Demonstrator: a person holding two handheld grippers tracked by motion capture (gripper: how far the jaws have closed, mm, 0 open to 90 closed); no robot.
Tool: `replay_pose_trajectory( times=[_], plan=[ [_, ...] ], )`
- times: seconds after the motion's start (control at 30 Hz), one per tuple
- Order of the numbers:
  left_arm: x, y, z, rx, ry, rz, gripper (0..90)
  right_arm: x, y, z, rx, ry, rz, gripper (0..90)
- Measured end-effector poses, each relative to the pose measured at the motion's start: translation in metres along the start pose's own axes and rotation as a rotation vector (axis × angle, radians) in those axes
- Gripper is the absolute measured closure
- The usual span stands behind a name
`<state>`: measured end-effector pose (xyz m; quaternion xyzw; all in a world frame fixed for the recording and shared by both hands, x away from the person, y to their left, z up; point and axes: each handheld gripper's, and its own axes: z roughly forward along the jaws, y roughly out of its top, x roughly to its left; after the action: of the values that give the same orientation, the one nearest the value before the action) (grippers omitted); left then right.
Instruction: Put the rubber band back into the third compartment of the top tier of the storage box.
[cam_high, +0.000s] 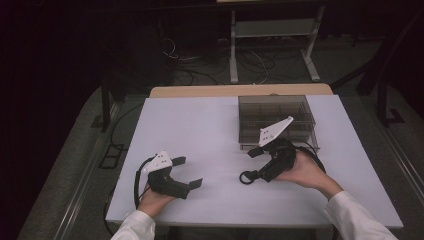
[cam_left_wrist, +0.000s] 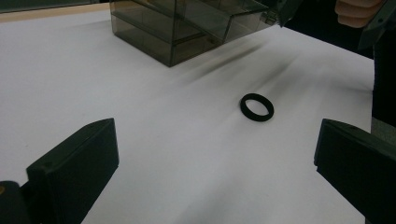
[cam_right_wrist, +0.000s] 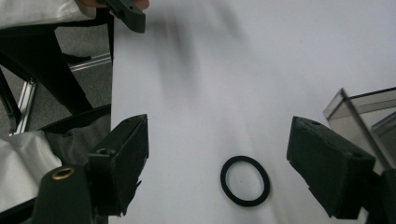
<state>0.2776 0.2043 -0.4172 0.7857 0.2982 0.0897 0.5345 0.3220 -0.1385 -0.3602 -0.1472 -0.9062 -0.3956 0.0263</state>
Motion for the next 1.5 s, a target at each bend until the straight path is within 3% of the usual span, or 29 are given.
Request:
replay_pose_trajectory(
  times=[0.73, 1.2, 1.5],
  plan=[
    [0.0, 0.0, -0.001, -0.001, 0.0, 0.001, 0.0, 0.0, -0.013, 0.029, 0.029, 0.027, 0.005, 20.3],
    [-0.001, 0.0, -0.001, 0.0, -0.002, 0.004, 0.0, 0.001, -0.026, 0.038, 0.04, 0.002, 0.01, 20.6],
    [-0.001, 0.0, -0.001, 0.001, -0.001, 0.005, 0.0, 0.0, -0.033, 0.042, 0.023, -0.003, 0.014, 30.7]
  ],
)
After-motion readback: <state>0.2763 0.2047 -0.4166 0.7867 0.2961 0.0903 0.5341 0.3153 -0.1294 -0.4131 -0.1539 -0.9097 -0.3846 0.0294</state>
